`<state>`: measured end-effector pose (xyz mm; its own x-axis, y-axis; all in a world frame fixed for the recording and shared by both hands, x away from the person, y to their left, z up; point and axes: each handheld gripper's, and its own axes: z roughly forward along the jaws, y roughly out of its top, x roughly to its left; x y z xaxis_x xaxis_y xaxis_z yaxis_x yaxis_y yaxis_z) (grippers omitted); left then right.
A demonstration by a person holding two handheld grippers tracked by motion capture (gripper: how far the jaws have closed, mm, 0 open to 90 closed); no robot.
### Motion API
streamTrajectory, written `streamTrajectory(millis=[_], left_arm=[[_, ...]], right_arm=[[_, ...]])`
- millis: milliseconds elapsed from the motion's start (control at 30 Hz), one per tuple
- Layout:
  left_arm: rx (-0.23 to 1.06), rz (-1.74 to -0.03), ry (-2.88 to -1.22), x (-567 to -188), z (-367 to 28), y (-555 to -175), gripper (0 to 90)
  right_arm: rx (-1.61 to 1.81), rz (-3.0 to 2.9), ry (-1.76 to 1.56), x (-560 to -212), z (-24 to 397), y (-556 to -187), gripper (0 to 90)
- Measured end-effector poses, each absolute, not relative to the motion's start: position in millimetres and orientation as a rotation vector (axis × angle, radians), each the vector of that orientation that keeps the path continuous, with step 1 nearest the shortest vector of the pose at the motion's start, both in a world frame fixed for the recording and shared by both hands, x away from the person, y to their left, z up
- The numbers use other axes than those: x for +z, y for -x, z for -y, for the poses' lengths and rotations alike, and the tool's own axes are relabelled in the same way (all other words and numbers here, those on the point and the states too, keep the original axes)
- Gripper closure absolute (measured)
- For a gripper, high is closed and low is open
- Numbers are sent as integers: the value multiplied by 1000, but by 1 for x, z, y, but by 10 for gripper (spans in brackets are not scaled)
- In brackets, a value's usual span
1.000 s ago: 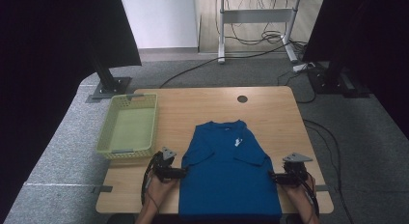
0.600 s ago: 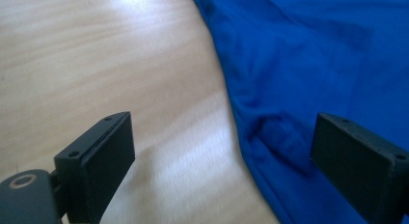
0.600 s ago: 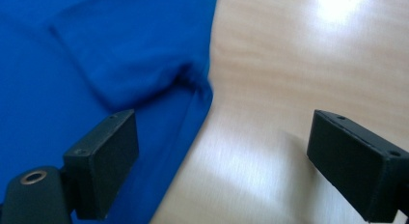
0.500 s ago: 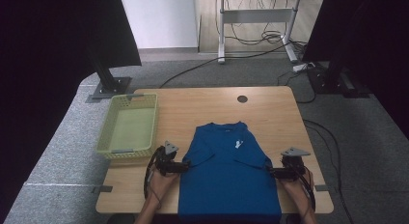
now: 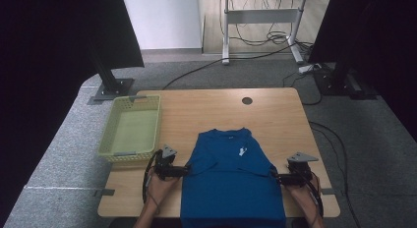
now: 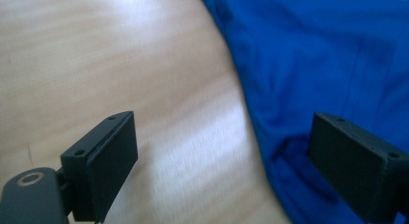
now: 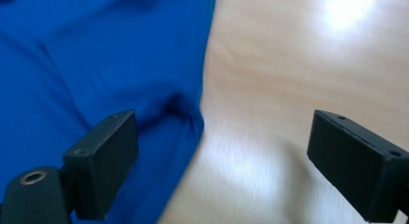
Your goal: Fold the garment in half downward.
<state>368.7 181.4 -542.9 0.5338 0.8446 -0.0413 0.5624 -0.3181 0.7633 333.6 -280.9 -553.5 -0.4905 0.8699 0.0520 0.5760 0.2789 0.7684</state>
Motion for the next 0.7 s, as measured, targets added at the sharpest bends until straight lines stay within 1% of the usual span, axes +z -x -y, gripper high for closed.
streamTrajectory(millis=[67,100,133,233,267,300,367,500,533,567,600,633,667,700], left_arm=[[477,-1138,-2019,-543,-181,-369,106],[488,-1145,-2023,-543,-177,-376,106],[490,-1148,-2026,-544,-176,-378,106],[490,-1148,-2026,-544,-176,-378,106],[517,-1170,-2078,-555,-167,-386,106],[523,-1163,-2071,-555,-166,-385,94],[523,-1163,-2071,-555,-166,-385,101],[526,-1165,-2078,-555,-167,-381,101],[523,-1158,-2079,-555,-169,-373,101],[523,-1158,-2079,-555,-169,-373,101],[520,-1150,-2082,-556,-169,-366,101],[520,-1150,-2082,-556,-169,-366,101],[520,-1150,-2082,-556,-169,-366,101],[508,-1130,-2105,-554,-170,-358,101]], right_arm=[[1070,-2175,-1302,-552,279,-336,102],[1070,-2175,-1302,-552,279,-336,101],[1076,-2166,-1300,-551,274,-346,95],[1079,-2160,-1305,-551,272,-350,95],[1079,-2160,-1305,-551,272,-350,95],[1017,-2184,-1314,-556,262,-363,97],[997,-2195,-1318,-558,261,-364,97],[996,-2193,-1323,-562,263,-360,94],[996,-2193,-1323,-562,263,-360,94],[996,-2193,-1323,-562,263,-360,94],[1001,-2199,-1313,-562,265,-348,103],[1001,-2199,-1313,-562,265,-348,103],[1003,-2207,-1304,-562,266,-341,103],[1003,-2207,-1304,-562,266,-341,103]])
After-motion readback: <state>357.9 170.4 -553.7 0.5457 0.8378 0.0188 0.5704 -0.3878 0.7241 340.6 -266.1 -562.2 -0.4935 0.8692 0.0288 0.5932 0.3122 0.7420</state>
